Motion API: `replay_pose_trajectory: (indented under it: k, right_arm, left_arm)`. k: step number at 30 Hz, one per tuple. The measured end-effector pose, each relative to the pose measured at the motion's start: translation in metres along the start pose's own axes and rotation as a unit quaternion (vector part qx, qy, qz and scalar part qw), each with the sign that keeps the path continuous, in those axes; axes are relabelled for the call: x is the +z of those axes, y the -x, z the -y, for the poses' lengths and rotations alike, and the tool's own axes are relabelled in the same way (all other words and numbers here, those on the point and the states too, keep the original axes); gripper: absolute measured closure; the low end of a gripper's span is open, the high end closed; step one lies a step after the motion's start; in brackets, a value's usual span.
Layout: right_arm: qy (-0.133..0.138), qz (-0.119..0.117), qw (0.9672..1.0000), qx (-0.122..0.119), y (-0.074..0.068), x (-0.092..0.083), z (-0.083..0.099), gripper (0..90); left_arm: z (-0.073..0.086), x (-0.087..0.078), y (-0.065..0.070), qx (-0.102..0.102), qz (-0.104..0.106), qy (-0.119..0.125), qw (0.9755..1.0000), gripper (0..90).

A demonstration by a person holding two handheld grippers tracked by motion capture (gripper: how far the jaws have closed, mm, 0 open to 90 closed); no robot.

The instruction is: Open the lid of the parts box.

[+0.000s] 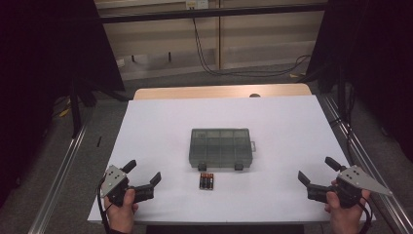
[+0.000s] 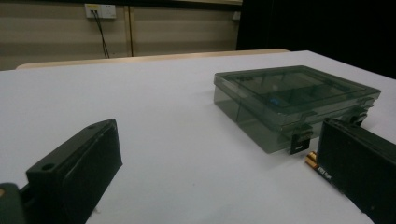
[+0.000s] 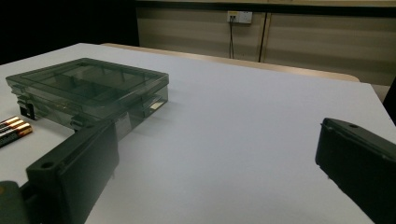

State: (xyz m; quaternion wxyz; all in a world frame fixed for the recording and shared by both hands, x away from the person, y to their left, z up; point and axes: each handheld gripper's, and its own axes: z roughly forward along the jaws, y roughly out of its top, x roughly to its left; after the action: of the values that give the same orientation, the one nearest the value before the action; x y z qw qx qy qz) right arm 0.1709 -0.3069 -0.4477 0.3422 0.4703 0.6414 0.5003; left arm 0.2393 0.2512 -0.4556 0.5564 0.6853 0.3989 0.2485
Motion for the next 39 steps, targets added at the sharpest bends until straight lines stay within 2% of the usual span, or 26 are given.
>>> replay_pose_trajectory:
  k: [5,9,13,17,18,22,25,26,27,28,31,35,39]
  right_arm:
    - [0.0,-0.005,1.0,-0.005,-0.005,0.002,-0.001,0.0]
    - [-0.001,-0.008,0.9999,-0.008,-0.008,0.004,-0.002,0.0]
    - [-0.001,-0.009,0.9999,-0.012,-0.011,0.005,-0.003,0.0]
    - [0.0,-0.012,0.9999,-0.006,-0.011,0.005,-0.005,0.0]
    - [0.0,-0.013,0.9999,-0.005,-0.011,0.006,-0.005,0.0]
    - [0.001,-0.017,0.9999,-0.004,-0.013,0.009,-0.007,0.0]
    - [0.0,-0.024,0.9997,-0.002,-0.014,0.011,-0.009,0.0]
    - [-0.004,-0.04,0.9992,0.005,-0.015,0.013,-0.009,1.0]
    - [-0.004,-0.04,0.9992,0.005,-0.015,0.013,-0.009,1.0]
    - [-0.007,-0.059,0.9982,0.011,-0.016,0.017,-0.009,0.6]
    - [-0.01,-0.059,0.9982,0.0,-0.02,0.021,-0.011,0.6]
    - [-0.01,-0.063,0.998,-0.006,-0.024,0.026,-0.014,0.6]
    - [-0.013,-0.075,0.997,-0.01,-0.031,0.036,-0.02,0.6]
  left_arm:
    - [0.0,0.003,0.002,0.01,0.003,-0.009,0.9999,0.1]
    - [0.0,0.004,0.003,-0.001,0.005,-0.006,1.0,0.1]
    - [0.0,0.01,0.007,0.001,0.004,-0.019,0.9998,0.1]
    - [-0.001,0.014,0.009,-0.013,0.019,-0.021,0.9995,0.0]
    - [-0.001,0.015,0.01,-0.012,0.012,-0.024,0.9996,0.0]
    - [-0.002,0.017,0.012,-0.011,0.016,-0.028,0.9994,0.0]
    - [-0.003,0.019,0.016,-0.007,0.016,-0.032,0.9993,0.2]
    - [-0.004,0.019,0.017,-0.005,0.02,-0.034,0.9992,1.5]
    - [-0.005,0.02,0.019,0.0,0.021,-0.038,0.9991,1.5]
    - [-0.007,0.022,0.021,0.0,0.023,-0.04,0.9989,1.8]
    - [-0.009,0.026,0.027,0.002,0.033,-0.042,0.9986,1.6]
    - [-0.01,0.029,0.03,0.009,0.038,-0.049,0.998,1.3]
    - [-0.011,0.032,0.03,-0.002,0.045,-0.046,0.9979,1.3]
